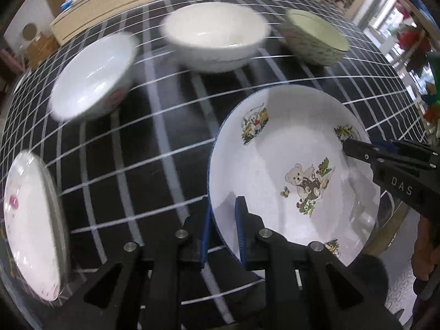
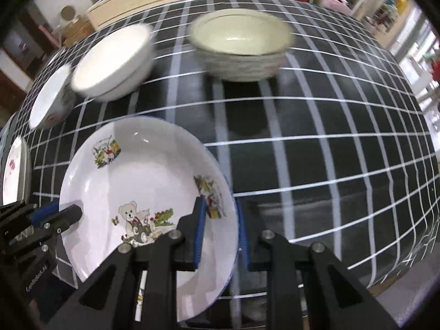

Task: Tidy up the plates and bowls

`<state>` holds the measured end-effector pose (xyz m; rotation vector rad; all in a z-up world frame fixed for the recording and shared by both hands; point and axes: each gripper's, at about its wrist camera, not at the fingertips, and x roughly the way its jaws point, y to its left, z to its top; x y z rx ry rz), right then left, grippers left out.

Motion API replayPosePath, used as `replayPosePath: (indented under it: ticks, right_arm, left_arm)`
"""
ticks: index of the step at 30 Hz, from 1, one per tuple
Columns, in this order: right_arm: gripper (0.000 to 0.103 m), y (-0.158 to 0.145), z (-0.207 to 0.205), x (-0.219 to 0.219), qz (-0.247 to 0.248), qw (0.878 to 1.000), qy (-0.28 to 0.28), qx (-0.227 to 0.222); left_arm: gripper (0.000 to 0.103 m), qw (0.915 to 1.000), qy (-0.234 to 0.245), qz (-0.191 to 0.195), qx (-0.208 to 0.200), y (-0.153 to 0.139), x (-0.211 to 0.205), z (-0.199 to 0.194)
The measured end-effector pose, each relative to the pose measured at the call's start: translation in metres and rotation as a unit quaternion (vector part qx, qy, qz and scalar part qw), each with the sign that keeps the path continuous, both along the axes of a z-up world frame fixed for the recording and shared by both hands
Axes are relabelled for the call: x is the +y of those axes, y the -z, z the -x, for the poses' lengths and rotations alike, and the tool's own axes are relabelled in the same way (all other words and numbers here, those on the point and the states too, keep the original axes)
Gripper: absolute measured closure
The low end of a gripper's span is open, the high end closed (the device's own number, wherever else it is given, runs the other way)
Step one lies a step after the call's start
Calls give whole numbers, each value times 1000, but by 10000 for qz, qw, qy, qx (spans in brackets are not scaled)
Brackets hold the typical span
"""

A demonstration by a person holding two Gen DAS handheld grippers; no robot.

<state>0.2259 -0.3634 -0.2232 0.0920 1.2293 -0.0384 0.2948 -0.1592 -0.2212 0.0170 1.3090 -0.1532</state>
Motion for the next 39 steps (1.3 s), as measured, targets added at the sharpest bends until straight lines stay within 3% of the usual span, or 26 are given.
replayPosePath:
  ticks: [10,21,26,34,39]
  right_arm:
    - [76,1,-10,73,36,9989,-453,119]
    - [76,6,-19,121,150,9977,-640,180]
    - [74,8,-23,122,152,9980,-569,210]
    - [71,13,-22,130,328,9985,-398,192]
    - [72,11,-20,131,175,9989,-356,243]
  left_arm:
    - [88,9987,-517,10,23,0,86,31]
    - [88,9968,-781,132,-59,0,135,47]
    - [88,9968,-745,290,-32,6,142,44]
    - [86,9974,-684,236,-3,6,138,40]
    - [86,9967,-778,212,48,5,138,41]
